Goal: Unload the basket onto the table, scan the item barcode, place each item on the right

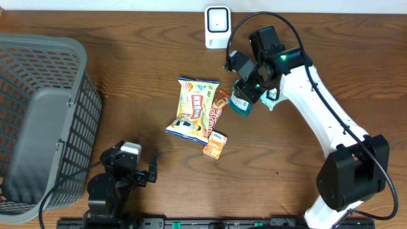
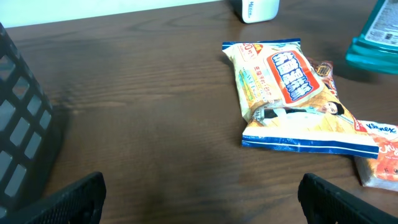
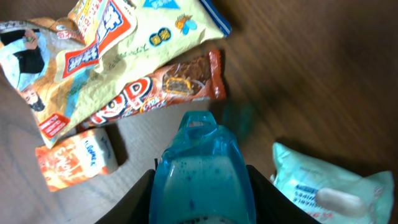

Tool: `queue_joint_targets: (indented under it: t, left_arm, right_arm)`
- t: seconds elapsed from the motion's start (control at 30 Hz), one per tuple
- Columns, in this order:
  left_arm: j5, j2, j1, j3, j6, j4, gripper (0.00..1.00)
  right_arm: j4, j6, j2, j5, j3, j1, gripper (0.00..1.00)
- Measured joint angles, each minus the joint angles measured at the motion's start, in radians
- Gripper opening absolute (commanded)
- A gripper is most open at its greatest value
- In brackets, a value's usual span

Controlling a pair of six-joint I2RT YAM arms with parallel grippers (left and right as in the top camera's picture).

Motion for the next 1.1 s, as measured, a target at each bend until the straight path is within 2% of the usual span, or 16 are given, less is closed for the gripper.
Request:
queue_joint_targets:
  t: [0.17,0.5,0.7,0.9,1.1]
  left_arm:
    - [0.000,0.000,0.000,0.000,0.000,0.000,0.98]
    - [0.000,0.000,0.000,0.000,0.000,0.000,0.98]
    - [0.000,0.000,0.000,0.000,0.000,0.000,0.98]
    - [0.000,0.000,0.000,0.000,0.000,0.000,0.98]
    - [0.000,0.000,0.000,0.000,0.000,0.000,0.99]
  right_arm:
    - [-0.026,0.025,0.000,-0.001,0.000,-0.001,0.37]
    - [0.064,0.028,-0.001,0.006,-0.105,-0.008,0.44]
    - [0.083,0.043,-0.001,0.008,-0.106,-0.008,0.56]
    - [-0.005,0.087,-0.001,0.006,-0.010,-0.007,0.63]
    - [-0.047,0.113,-0.008,0.006,0.091,-0.007,0.65]
